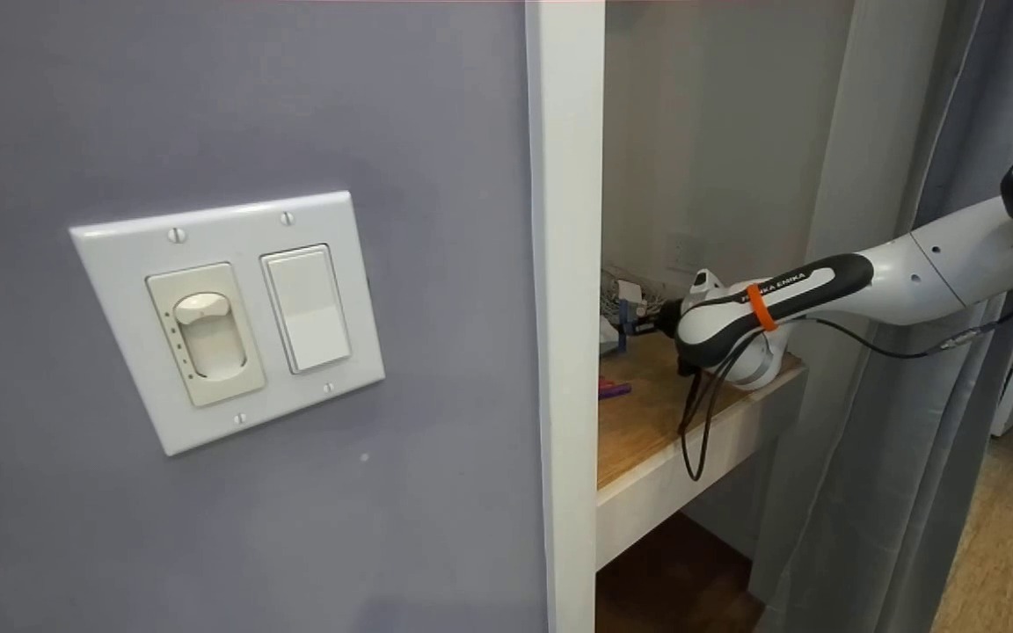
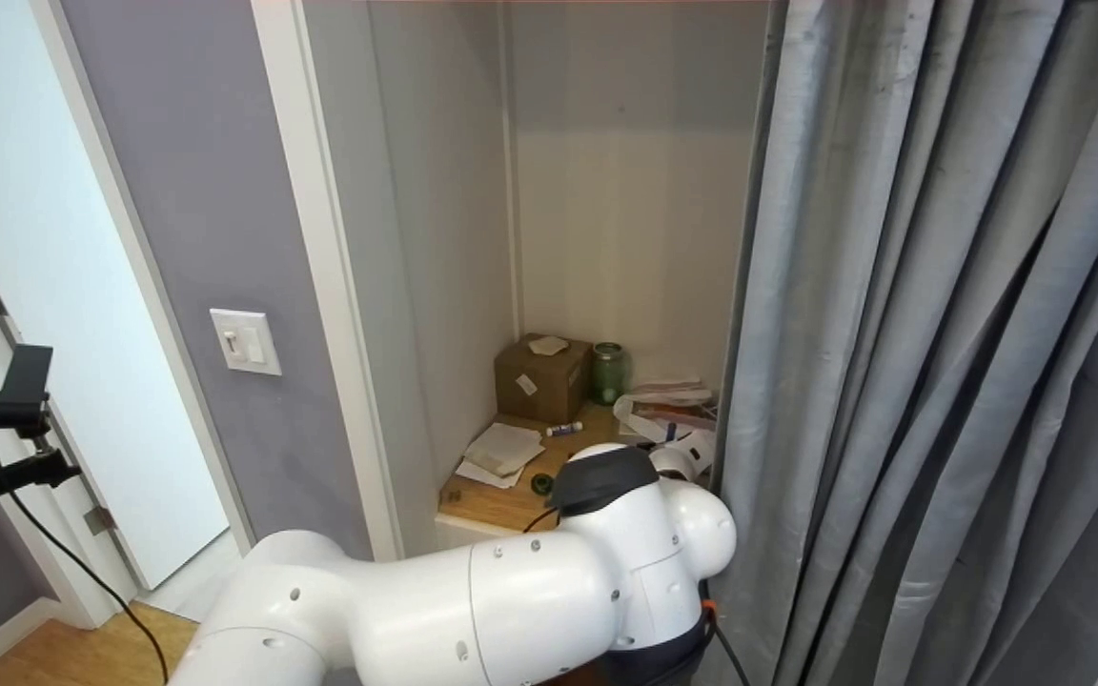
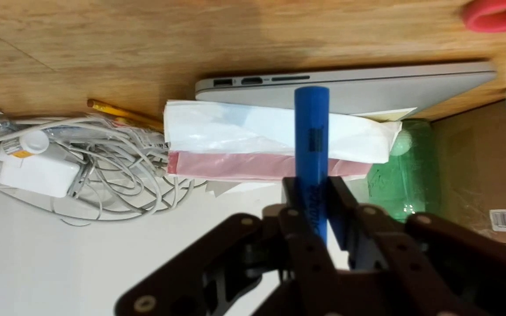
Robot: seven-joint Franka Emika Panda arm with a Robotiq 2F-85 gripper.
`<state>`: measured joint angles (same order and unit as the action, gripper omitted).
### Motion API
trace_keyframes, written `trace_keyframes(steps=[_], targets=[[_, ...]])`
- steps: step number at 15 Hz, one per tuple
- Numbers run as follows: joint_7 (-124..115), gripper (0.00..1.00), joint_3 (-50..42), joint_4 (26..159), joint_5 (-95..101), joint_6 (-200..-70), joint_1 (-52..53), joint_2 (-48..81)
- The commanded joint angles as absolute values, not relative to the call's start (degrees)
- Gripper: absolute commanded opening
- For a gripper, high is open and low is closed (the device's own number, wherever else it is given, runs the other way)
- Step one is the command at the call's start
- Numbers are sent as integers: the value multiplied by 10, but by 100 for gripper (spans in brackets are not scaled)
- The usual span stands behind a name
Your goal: Set the blue marker upright on the shelf
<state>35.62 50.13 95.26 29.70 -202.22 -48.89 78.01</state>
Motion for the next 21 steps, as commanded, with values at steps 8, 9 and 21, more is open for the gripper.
trace_keyframes(steps=[8, 9, 21], targets=[[376, 5, 513, 899, 347, -2013, -490, 846], [379, 5, 511, 897, 347, -2014, -488, 846], [391, 36, 509, 897, 343, -1998, -488, 846]])
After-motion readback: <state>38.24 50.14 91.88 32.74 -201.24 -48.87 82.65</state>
